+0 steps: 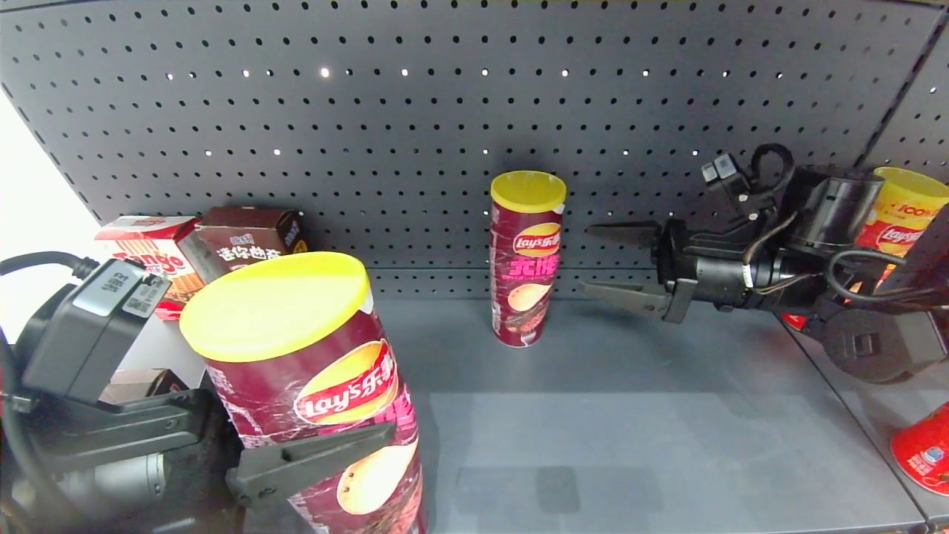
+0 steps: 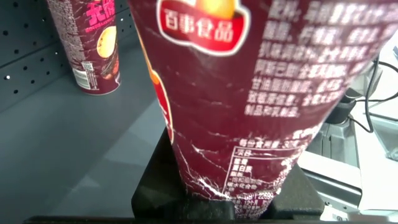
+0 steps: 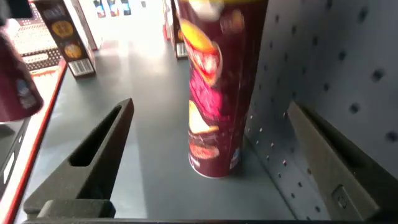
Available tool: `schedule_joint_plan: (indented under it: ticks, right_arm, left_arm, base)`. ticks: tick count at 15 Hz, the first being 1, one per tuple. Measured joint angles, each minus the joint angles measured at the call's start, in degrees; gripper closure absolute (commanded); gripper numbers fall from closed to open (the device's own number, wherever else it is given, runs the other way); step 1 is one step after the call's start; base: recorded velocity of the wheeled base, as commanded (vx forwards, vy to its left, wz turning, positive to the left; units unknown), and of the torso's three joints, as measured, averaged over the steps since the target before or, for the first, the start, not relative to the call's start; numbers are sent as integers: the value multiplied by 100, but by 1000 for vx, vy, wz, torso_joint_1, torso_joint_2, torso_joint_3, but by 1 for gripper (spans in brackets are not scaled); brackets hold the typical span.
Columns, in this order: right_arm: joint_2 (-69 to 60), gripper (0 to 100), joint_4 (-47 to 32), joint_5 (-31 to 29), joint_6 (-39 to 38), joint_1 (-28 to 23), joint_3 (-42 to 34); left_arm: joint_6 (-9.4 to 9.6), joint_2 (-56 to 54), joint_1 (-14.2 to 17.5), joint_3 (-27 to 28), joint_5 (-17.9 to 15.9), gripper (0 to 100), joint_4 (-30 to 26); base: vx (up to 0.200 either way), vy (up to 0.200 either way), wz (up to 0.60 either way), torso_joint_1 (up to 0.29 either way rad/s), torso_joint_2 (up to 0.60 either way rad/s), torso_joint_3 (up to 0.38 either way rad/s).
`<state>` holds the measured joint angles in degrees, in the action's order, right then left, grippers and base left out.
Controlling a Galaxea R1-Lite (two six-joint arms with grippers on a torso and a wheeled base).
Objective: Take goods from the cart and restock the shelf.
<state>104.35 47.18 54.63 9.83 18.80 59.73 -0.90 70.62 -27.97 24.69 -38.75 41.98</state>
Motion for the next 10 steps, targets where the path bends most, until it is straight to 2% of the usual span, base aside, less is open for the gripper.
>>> schedule_joint_plan:
  ticks: [10]
  right_arm:
    - [835, 0, -11, -16, 0, 272, 677]
  left_arm:
    - [-79, -9, 2, -7, 2, 100, 0]
  base:
    - [0, 0, 0, 0, 0, 0]
